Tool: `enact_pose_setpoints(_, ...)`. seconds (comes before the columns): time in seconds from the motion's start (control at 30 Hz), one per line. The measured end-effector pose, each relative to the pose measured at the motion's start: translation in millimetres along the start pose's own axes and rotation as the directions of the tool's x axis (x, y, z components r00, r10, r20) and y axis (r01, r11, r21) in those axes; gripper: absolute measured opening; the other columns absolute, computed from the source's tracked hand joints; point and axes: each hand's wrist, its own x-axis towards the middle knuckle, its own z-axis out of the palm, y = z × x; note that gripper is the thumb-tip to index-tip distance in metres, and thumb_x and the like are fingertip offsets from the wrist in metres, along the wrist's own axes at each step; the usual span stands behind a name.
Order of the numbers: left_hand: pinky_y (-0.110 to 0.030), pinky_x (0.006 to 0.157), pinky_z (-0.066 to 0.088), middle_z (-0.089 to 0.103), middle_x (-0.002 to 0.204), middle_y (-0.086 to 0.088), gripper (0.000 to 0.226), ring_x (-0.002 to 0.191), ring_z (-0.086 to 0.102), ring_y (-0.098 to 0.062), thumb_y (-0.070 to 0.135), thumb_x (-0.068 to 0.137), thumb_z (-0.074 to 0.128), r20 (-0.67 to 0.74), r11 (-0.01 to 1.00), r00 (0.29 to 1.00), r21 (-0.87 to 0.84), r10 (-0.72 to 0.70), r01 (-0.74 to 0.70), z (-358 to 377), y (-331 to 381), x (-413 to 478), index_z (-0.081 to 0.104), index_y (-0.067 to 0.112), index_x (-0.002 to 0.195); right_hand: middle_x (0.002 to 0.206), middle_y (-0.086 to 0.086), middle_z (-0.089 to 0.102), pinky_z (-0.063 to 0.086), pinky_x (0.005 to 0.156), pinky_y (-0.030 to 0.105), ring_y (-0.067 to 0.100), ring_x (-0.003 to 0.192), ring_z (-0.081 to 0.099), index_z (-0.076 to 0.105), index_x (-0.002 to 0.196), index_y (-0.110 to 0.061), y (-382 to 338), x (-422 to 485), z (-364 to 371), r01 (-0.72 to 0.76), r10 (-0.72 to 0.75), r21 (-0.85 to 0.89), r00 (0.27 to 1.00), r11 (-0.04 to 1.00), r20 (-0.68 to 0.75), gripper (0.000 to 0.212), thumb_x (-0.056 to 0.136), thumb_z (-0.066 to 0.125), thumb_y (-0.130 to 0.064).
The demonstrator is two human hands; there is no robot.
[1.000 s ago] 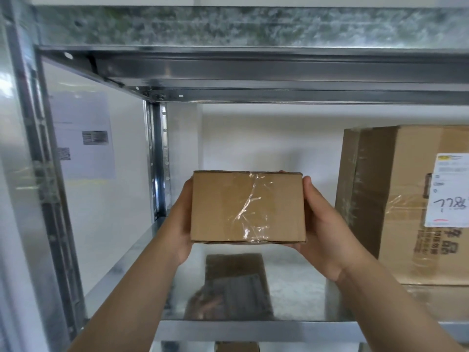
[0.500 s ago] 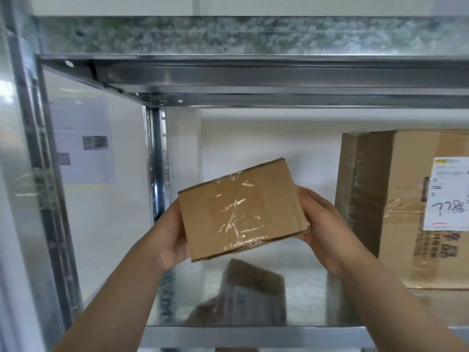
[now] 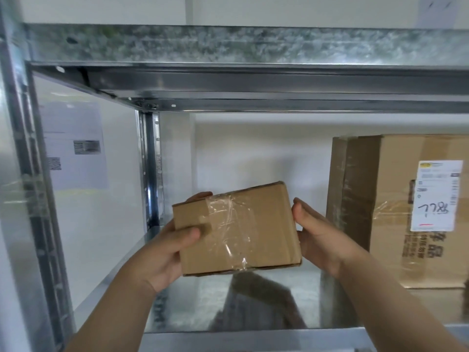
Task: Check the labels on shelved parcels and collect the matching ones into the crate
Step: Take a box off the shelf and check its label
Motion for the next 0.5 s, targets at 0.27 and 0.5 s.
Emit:
enact_pose_setpoints(0.27,-0.038,0.096,0.055,0.062,0.144,0.001,0.094,0.127,0.064,-0.023,0.08,0.062,0.079,-0.102,0.942,0.979,0.305,0.177,-0.138,9,-2,-1,0.058,0.03,0.138,0.143,0.024,0.062,0.051,0.111,0.057,0.047,0.136,0.056,0.063,0.144,-0.022,-11,1,7,-0.095,0.102,-0.095,0.992,0.991,0.073,0.097,0.072,0.066,-0.089)
enact_pose_setpoints(0.5,-0.041,0.1,0.05,0.074,0.125,0.002,0.072,0.121,0.068,-0.021,0.042,0.082,0.083,-0.199,0.95,0.97,0.303,0.139,-0.074,15,26,17,0.05,0.041,0.147,0.14,0.015,0.067,0.049,0.112,0.053,0.032,0.131,0.064,0.051,0.152,-0.019,-30,6,17,0.163,-0.138,-0.178,0.98,0.97,0.143,0.086,0.078,0.084,-0.047)
